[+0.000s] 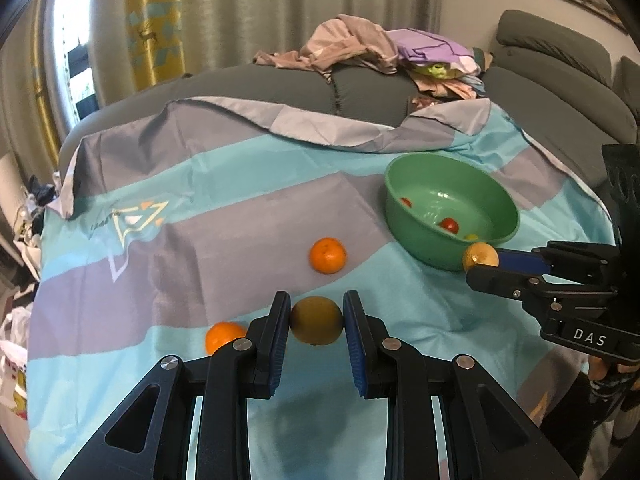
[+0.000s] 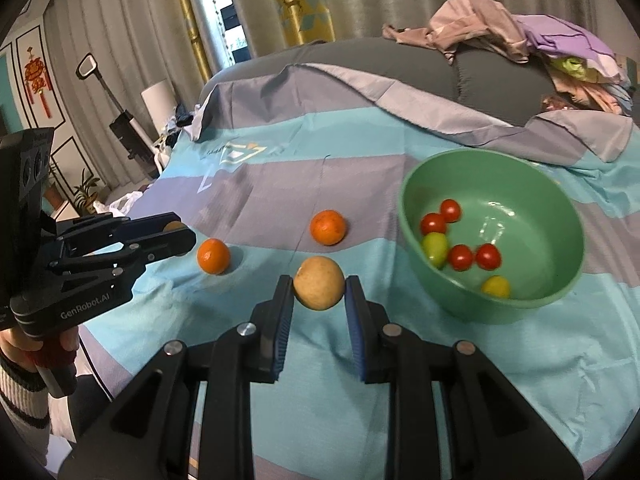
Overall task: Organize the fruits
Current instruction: 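Carry both fruits into the green bowl and open both tools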
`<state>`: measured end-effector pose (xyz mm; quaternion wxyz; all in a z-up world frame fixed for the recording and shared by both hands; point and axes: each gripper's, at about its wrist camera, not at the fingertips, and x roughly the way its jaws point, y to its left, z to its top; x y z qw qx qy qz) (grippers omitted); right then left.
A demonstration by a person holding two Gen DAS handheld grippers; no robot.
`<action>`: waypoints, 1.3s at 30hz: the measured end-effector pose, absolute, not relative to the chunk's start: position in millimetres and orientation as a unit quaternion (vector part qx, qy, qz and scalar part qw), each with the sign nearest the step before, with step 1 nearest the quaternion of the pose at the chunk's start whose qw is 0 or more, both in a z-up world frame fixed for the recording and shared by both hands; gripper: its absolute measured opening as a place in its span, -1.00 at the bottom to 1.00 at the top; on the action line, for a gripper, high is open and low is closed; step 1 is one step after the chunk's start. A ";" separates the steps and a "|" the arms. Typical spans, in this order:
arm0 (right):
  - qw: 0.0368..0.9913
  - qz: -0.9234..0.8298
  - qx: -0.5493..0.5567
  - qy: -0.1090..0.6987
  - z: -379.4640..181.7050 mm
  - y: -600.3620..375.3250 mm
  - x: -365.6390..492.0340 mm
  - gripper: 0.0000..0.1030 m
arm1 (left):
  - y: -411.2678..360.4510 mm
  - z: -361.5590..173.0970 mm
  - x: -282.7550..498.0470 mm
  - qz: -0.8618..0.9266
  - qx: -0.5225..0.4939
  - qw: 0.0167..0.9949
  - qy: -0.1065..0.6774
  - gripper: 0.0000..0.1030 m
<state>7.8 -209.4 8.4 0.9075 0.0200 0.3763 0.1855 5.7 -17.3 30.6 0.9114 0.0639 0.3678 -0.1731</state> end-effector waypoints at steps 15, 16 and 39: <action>0.922 0.151 0.045 0.354 14.7 -251.4 14.5 -0.49 | -61.0 39.5 20.4 -0.206 0.083 0.908 0.355 -0.48; 0.923 0.146 0.047 0.354 14.3 -255.5 16.5 -0.49 | -64.7 39.7 22.9 -0.209 0.083 0.908 0.355 -0.48; 0.926 0.084 0.073 0.361 -5.0 -320.0 56.6 -0.48 | -165.2 14.1 80.0 -0.279 0.110 0.880 0.369 -0.48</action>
